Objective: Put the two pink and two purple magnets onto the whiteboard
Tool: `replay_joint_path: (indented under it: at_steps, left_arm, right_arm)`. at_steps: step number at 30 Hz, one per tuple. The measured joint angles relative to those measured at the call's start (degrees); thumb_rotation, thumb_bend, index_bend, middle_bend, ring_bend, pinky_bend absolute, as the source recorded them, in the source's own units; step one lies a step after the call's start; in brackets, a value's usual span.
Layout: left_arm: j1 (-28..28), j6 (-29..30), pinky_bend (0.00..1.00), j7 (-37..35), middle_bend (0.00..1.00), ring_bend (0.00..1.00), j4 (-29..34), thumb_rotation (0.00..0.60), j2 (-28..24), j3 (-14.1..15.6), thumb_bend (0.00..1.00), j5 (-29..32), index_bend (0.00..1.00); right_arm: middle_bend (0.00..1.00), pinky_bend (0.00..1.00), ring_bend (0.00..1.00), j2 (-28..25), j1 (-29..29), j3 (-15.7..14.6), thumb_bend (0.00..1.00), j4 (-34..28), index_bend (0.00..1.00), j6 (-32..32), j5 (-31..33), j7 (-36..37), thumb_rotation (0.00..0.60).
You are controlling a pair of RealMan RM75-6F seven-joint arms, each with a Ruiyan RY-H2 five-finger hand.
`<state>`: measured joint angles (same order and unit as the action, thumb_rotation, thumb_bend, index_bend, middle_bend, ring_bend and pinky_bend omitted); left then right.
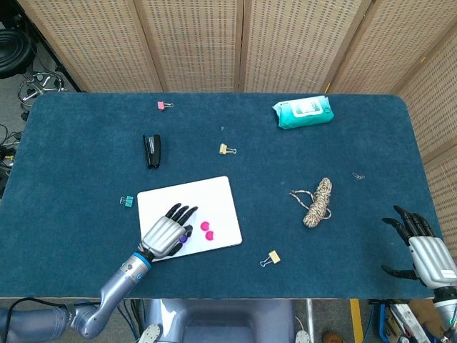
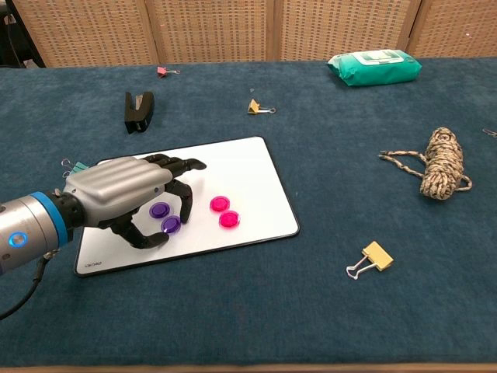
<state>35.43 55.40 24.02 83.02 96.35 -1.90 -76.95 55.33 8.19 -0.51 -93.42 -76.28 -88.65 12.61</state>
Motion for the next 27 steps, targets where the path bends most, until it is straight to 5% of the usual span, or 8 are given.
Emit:
replay_joint_path:
  at_steps: [5,17,27]
  left_arm:
    - [0.06,-0.36,0.0,-0.14,0.0,0.0,0.06,0.6,-0.16,0.16,0.34,0.33,0.3]
    - [-0.35,1.46,0.0,-2.19,0.0,0.0,2.82,0.6,-2.62,0.34,0.34,-0.99,0.27]
    - [-3.88,10.57,0.0,-7.42,0.0,0.0,7.24,0.6,-9.29,0.0,0.32,-4.95,0.0]
  right_arm:
    - [0.0,0.0,0.0,-0.02,-0.02,-0.01,0.0,0.01,0.17,-0.03,-0.02,0.02,0.6]
    - [0.0,0.0,0.0,0.01,0.0,-0.04,0.0,-0.04,0.17,-0.05,-0.16,-0.09,0.6]
    - [0.0,0.0,0.0,0.01,-0.03,-0.07,0.0,-0.31,0.17,-0.37,-0.52,-0.25,0.6]
